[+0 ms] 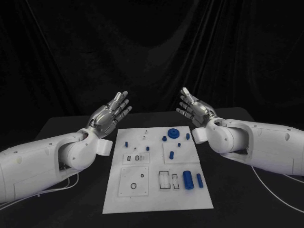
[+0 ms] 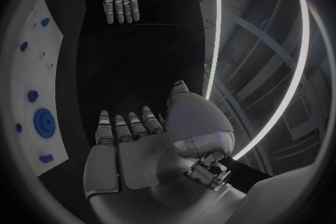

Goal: Assemble the parts on the task board

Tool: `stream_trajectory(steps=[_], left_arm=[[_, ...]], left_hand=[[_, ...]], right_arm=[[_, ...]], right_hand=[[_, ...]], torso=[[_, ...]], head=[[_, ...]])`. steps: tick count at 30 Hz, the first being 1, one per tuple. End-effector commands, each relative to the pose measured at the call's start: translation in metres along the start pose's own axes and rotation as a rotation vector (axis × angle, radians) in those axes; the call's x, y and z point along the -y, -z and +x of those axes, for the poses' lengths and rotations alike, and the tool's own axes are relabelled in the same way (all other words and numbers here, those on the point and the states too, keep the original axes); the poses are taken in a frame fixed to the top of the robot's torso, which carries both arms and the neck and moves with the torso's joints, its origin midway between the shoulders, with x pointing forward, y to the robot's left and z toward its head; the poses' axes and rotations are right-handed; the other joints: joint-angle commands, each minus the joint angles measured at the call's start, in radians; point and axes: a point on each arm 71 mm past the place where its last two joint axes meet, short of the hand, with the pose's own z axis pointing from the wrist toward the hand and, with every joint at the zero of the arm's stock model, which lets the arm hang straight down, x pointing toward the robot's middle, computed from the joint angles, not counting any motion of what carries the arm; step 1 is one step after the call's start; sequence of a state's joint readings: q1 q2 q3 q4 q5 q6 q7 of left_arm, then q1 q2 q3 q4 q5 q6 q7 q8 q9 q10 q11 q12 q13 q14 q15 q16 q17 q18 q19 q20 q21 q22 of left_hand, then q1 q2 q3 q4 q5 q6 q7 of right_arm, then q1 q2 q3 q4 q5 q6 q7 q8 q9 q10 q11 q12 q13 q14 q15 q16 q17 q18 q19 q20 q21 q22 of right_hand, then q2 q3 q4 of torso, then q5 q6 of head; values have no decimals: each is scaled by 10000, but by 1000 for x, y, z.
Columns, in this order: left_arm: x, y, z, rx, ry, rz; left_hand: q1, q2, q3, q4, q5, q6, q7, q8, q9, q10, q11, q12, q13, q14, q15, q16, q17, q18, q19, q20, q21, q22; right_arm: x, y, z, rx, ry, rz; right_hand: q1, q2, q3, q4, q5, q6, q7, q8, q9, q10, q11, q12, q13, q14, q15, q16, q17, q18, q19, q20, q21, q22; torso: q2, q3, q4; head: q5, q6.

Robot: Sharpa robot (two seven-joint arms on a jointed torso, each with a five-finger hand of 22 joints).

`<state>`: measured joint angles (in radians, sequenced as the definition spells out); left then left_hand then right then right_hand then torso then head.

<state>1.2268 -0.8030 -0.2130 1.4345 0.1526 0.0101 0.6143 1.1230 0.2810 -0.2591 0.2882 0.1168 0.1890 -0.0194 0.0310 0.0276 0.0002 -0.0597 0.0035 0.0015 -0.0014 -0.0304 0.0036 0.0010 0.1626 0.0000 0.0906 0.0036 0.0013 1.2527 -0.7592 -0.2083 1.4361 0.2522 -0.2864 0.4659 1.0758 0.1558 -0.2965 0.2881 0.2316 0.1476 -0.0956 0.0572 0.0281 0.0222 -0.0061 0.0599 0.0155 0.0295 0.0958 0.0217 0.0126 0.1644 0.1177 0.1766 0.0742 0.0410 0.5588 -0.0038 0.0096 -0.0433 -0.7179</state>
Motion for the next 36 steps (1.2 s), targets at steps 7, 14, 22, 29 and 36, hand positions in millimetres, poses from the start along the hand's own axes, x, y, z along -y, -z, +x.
stream_trajectory(steps=[7,14,22,29,36], left_arm=[[11,11,-10,-736,-806,740],[17,22,-18,-537,-1090,843],[26,32,-13,-306,-1275,876],[34,30,-7,-510,-1245,991],[42,32,-5,-548,-1352,1159]], left_hand=[[1068,-4,51,22,1106,481,154,142,50,351,277,205,129,14,4,-36,-10,175,0,534,-36,-13],[2001,-23,157,29,2206,1102,397,367,122,636,558,767,239,61,259,29,31,177,94,747,45,44],[2506,35,355,43,3307,1480,386,431,128,559,492,1023,237,14,90,-36,-10,160,29,542,-11,5],[2662,36,413,44,3525,1538,417,396,128,516,513,1074,235,14,115,-36,-10,156,0,495,-36,-13],[2761,2,411,45,3660,1658,464,376,134,506,558,1175,240,14,161,-36,-10,137,0,450,-36,-13]], right_arm=[[-19,-4,9,-1954,731,383],[-54,-11,8,-2488,4171,412],[-93,-12,20,-3101,12385,-659],[-97,-4,34,-3572,18195,-1868],[-96,-1,40,-3527,20242,-2152]], right_hand=[[789,-135,114,-210,179,376,552,293,57,683,924,1319,215,2612,935,1041,405,81,2964,1038,1193,365],[3237,-263,580,-1862,1582,2032,1387,1034,302,3844,1728,4540,646,8411,541,3719,1248,139,7626,746,3015,913],[4101,-524,975,-2283,249,4896,1710,1835,520,7143,1191,4363,459,12385,-713,3919,1520,171,11088,-525,3760,1070],[4141,-931,1579,-2159,-301,6080,965,1701,530,7819,549,2676,486,14054,-1348,4881,2576,174,12539,-1103,4448,1521],[3794,-1550,2695,-2136,-298,6428,851,810,540,8217,564,1351,534,13159,-1386,7694,4443,149,11994,-1157,6095,3042]], torso=[[11,-4,-3],[24,-21,2],[112,-101,23],[410,-237,160],[727,-355,395]], head=[[-13,-493],[-4,-811],[17,-1096],[6,-1015],[-218,-1007]])
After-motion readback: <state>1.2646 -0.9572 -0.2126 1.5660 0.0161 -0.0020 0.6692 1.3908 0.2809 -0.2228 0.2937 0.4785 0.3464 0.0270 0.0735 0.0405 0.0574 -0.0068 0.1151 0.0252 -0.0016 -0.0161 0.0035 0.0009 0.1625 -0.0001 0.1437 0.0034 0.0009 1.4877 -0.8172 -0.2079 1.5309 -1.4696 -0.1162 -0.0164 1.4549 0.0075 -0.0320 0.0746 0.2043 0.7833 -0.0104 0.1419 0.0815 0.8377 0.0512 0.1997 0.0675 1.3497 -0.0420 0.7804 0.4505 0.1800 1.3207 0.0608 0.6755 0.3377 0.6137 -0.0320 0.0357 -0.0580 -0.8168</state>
